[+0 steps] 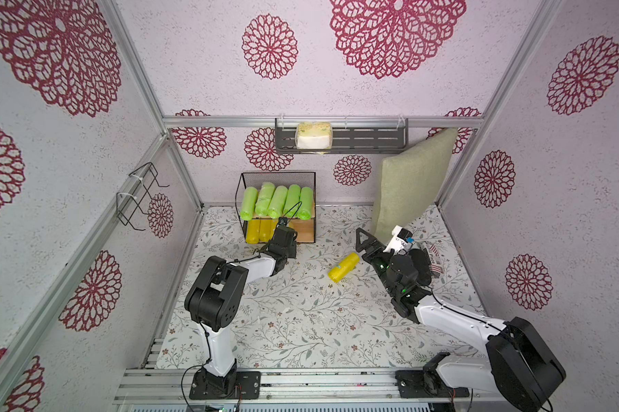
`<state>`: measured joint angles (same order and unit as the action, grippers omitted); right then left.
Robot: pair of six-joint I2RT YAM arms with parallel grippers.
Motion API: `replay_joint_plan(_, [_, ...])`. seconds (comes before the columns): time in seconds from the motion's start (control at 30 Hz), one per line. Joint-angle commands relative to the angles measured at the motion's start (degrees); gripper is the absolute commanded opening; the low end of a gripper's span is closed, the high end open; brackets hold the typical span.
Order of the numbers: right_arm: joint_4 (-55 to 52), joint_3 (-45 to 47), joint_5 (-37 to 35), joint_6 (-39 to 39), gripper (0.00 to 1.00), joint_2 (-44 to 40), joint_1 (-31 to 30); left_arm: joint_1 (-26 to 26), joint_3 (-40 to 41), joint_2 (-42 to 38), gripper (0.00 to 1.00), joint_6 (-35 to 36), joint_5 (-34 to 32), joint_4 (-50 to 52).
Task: Sort the rolls of trash bags by color and place them on the shelf
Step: Place the roll of trash bags on the shelf.
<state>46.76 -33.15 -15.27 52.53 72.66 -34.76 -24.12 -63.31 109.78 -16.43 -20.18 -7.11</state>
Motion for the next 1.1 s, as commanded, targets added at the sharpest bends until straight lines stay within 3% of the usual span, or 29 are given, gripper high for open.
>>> replay_joint_plan(0.0, [1.8, 0.0, 0.8, -0.7, 0.87, 0.0, 0.5, -0.2, -2.7, 1.2, 0.37, 0.9, -2.5, 0.9])
replay_joint_plan(0.67, [1.9, -0.3, 2.3, 0.1, 0.86, 1.0, 0.6, -1.7, -10.0, 9.5, 0.50, 1.7, -7.4, 4.4])
replay_joint_plan(1.07, [1.8, -0.1, 2.9, 0.5, 0.86, 1.8, 0.5, -2.8, -7.2, 4.9, 0.64, 0.5, -7.2, 4.5])
